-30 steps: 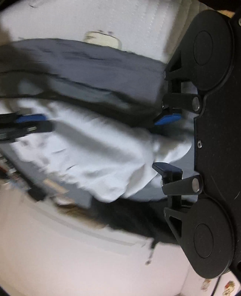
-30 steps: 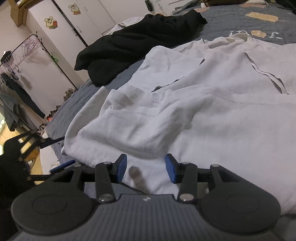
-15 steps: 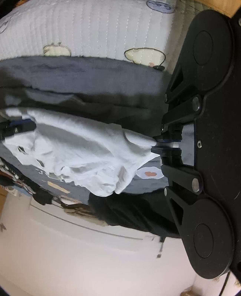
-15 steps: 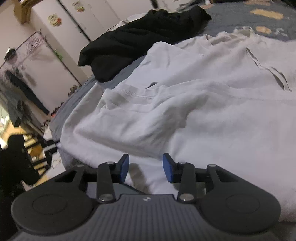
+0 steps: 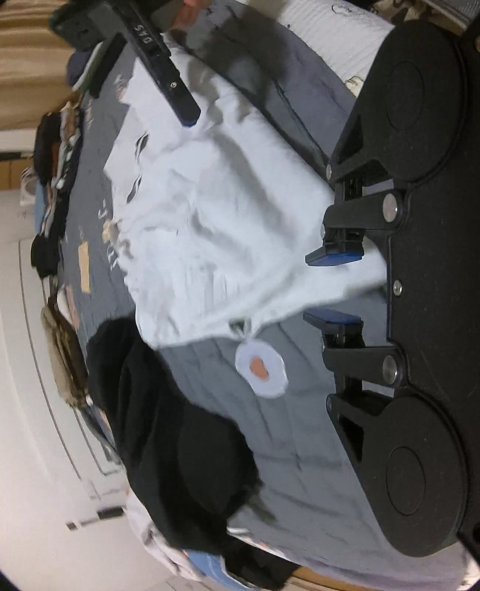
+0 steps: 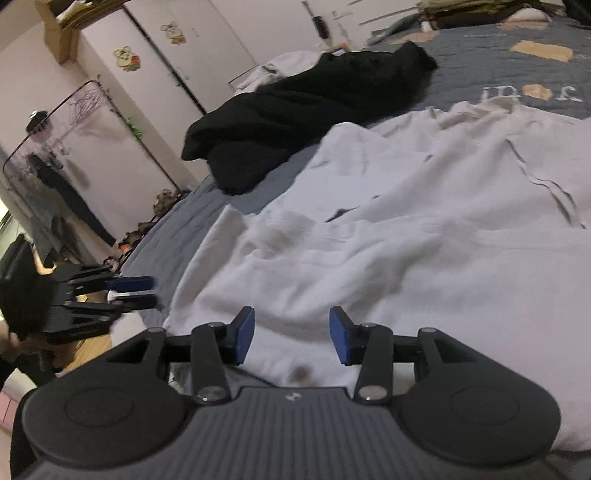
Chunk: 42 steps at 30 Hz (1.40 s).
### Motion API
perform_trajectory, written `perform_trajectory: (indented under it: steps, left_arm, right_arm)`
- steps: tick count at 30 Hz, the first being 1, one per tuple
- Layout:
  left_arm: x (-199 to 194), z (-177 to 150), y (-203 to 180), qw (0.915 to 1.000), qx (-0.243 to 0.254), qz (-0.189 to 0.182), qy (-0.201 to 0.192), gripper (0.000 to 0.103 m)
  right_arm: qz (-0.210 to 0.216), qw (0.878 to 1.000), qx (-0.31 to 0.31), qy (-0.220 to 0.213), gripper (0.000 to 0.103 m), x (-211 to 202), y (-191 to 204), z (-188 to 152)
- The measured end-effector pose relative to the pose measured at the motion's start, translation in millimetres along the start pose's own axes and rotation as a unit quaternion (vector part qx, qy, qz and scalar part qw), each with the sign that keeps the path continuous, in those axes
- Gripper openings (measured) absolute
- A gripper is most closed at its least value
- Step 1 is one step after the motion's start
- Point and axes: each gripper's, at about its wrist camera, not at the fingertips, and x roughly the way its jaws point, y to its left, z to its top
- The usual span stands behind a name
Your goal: Fold clothes
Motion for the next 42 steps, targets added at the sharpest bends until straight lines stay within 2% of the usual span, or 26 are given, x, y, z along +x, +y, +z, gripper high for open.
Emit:
perform_trajectory:
  steps: [2,4,5,7,8,9,14,16,17,18,20,28,29,30,32,35,39,40,41,42]
  left_arm:
    - [12.7,-0.2,-10.8,0.9999,0.003,0.009,0.014,0.034]
    - [19.1,-0.6,-17.5,0.9995,0.0,0.021,0.022,0.035]
    - [19.7,-0.4,-18.4,0.9996,-0.006,0.022,0.015,0.036]
    - [16.8,-0.7,-16.9,0.9989,-0.034,0.032,-0.005,0.046]
    - [14.1,-1.7,-14.6,0.9979,-0.052,0.036,-0.017,0.054]
    - [11.5,-3.4,-11.6,0.9963,-0.071,0.038,-0.029,0.057]
    - [0.1,-9.6,0.1,0.9915,-0.109,0.052,-0.046,0.057]
    - [-2.2,-12.0,3.4,0.99,-0.119,0.056,-0.05,0.057]
    - [-3.1,-13.0,4.7,0.9895,-0.122,0.059,-0.051,0.057]
    - [-3.5,-13.6,5.5,0.9895,-0.122,0.06,-0.051,0.057]
    - [-3.7,-13.8,6.0,0.9901,-0.117,0.06,-0.05,0.057]
    - [3.0,-14.4,12.0,0.9902,-0.131,0.03,-0.035,0.057]
    - [2.2,-14.5,14.3,0.9892,-0.139,0.026,-0.037,0.056]
    - [-0.2,-15.0,18.1,0.9873,-0.151,0.02,-0.044,0.045]
    - [-2.8,-16.3,25.1,0.9842,-0.171,0.004,-0.047,0.035]
    - [4.1,-20.2,25.6,0.9842,-0.176,-0.016,-0.017,0.039]
    - [13.8,-20.6,12.9,0.9908,-0.133,-0.022,-0.01,0.038]
    - [14.9,-20.6,10.6,0.992,-0.123,-0.026,-0.01,0.034]
    - [14.7,-20.7,9.0,0.9932,-0.112,-0.03,-0.012,0.007]
    - [14.4,-20.8,7.5,0.9942,-0.1,-0.035,-0.013,0.006]
  right_arm:
    - [0.006,1.0,-0.015,-0.005,0.044,5.5,9.3,1.7]
    - [0.009,0.999,-0.036,-0.006,0.044,16.2,21.6,6.6]
    - [0.004,0.998,-0.056,-0.004,0.045,22.6,28.7,9.8]
    - [-0.009,0.996,-0.094,0.001,0.046,35.2,40.8,14.6]
    - [-0.017,0.994,-0.107,0.002,0.046,41.0,44.6,15.6]
    - [-0.025,0.992,-0.12,0.004,0.047,46.8,48.5,16.7]
    - [-0.045,0.986,-0.155,0.034,0.052,77.8,56.2,19.0]
    - [-0.049,0.989,-0.136,0.033,0.05,82.2,51.0,19.4]
    - [-0.05,0.99,-0.125,0.033,0.036,83.8,47.9,19.5]
    - [-0.051,0.992,-0.113,0.032,0.014,85.4,44.7,19.7]
    - [-0.054,0.994,-0.094,0.023,0.006,81.8,39.8,21.0]
    - [-0.054,0.995,-0.08,-0.021,0.004,26.2,37.9,36.8]
    - [-0.053,0.995,-0.081,-0.025,0.004,19.4,38.1,39.0]
    - [-0.051,0.995,-0.079,-0.024,0.004,16.6,37.0,39.4]
    - [-0.05,0.995,-0.079,-0.026,0.004,15.5,34.5,38.6]
    - [-0.037,0.997,-0.067,-0.029,0.004,17.3,34.5,38.3]
    - [-0.037,0.996,-0.077,-0.033,0.005,24.2,41.6,40.1]
    - [-0.037,0.996,-0.077,-0.034,0.005,25.2,43.2,40.3]
    - [-0.036,0.996,-0.077,-0.036,0.005,25.5,44.5,40.4]
    - [-0.039,0.995,-0.078,-0.041,0.005,24.3,45.0,40.4]
